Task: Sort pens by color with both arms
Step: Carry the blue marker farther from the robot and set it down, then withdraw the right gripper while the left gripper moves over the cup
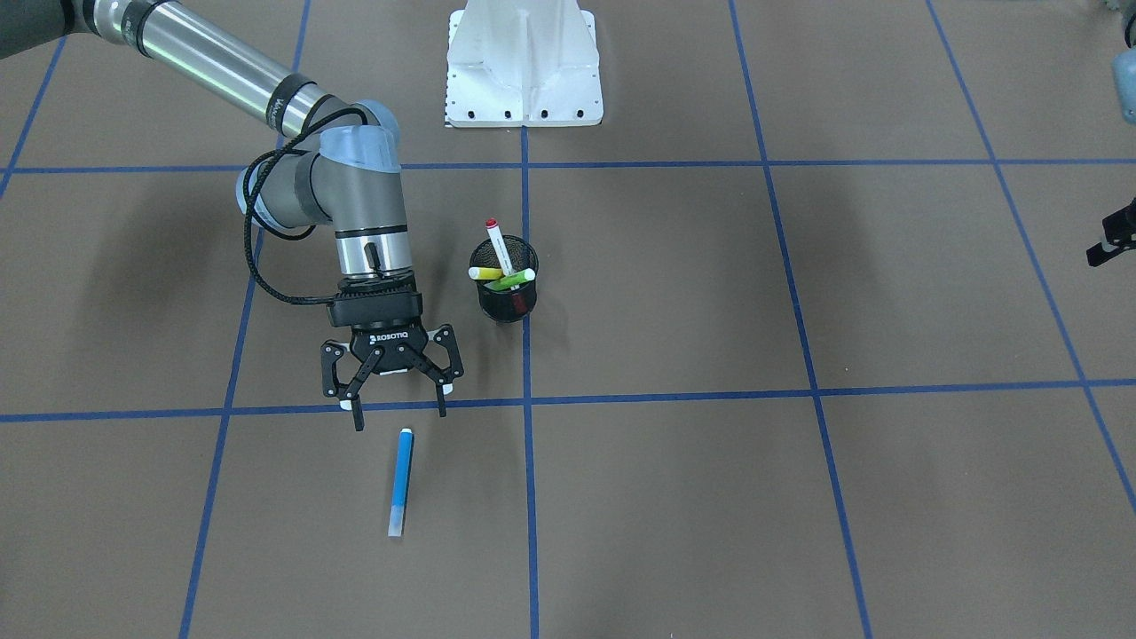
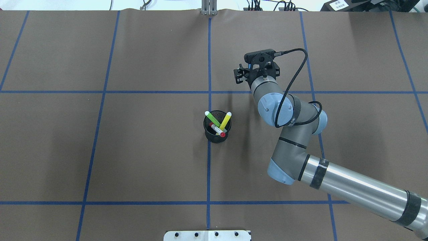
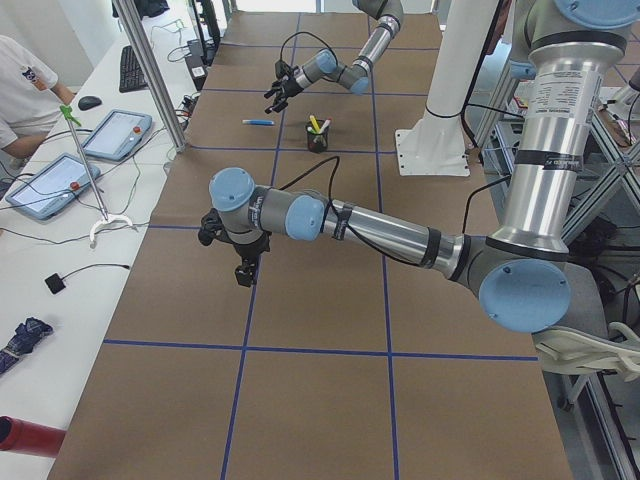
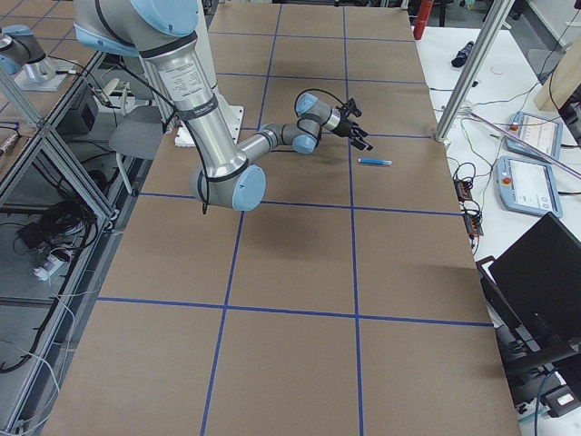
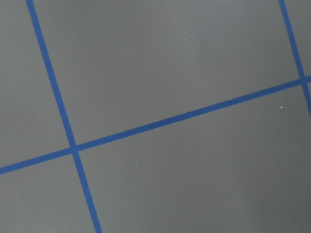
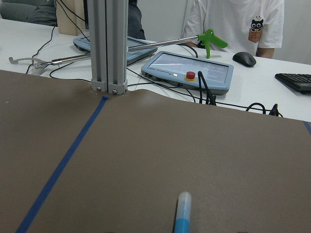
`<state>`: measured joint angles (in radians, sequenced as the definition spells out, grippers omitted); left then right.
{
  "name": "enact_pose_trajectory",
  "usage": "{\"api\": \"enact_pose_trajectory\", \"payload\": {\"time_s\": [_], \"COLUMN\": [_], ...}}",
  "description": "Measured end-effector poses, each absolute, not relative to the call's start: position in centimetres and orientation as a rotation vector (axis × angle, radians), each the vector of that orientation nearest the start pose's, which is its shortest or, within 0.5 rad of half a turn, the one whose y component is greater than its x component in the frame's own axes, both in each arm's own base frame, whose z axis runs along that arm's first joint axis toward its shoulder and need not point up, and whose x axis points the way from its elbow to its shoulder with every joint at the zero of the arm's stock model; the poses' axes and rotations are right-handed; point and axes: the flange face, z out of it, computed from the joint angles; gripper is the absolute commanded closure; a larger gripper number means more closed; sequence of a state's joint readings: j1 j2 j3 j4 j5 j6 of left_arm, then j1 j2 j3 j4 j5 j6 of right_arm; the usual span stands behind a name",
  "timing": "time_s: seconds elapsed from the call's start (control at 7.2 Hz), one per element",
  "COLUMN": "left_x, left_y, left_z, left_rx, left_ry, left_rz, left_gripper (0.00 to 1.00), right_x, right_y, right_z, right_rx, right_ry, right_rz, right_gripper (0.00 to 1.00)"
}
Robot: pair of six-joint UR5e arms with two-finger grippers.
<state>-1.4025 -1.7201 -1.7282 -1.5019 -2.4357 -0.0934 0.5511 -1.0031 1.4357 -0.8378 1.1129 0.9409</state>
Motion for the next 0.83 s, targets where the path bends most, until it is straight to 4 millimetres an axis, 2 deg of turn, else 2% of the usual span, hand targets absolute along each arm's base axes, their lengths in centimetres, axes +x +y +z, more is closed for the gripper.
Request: {"api": "enact_pose_trajectory", "payload": {"time_s": [0.14,0.42,0.56,0.83], "left_x": [6.2,13.1,16.8,24.9], "left_y": [-55.3,-54.8,-53.9,-51.6], "left_z": [46.7,37.8,33.6,25.9], "left_rx": [0.089,0.055,0.040,-0.007], "left_ry": [0.892,0.909,0.921,0.934], "left_rz": [0.108,-0.041,-0.104,-0.220], "left_gripper": [0.00,0.00,0.00,0.00], "right_x": [-48.3,-42.0,-38.4,-30.0], "right_y": [-51.8,-51.9,-52.5,-54.5], "right_z": [30.7,33.2,33.8,35.4], "right_rx": [0.938,0.804,0.719,0.518], "right_ry": [-0.760,-0.829,-0.844,-0.875], "right_rz": [0.187,0.202,0.210,0.221], "right_gripper": [0.00,0.00,0.00,0.00]}}
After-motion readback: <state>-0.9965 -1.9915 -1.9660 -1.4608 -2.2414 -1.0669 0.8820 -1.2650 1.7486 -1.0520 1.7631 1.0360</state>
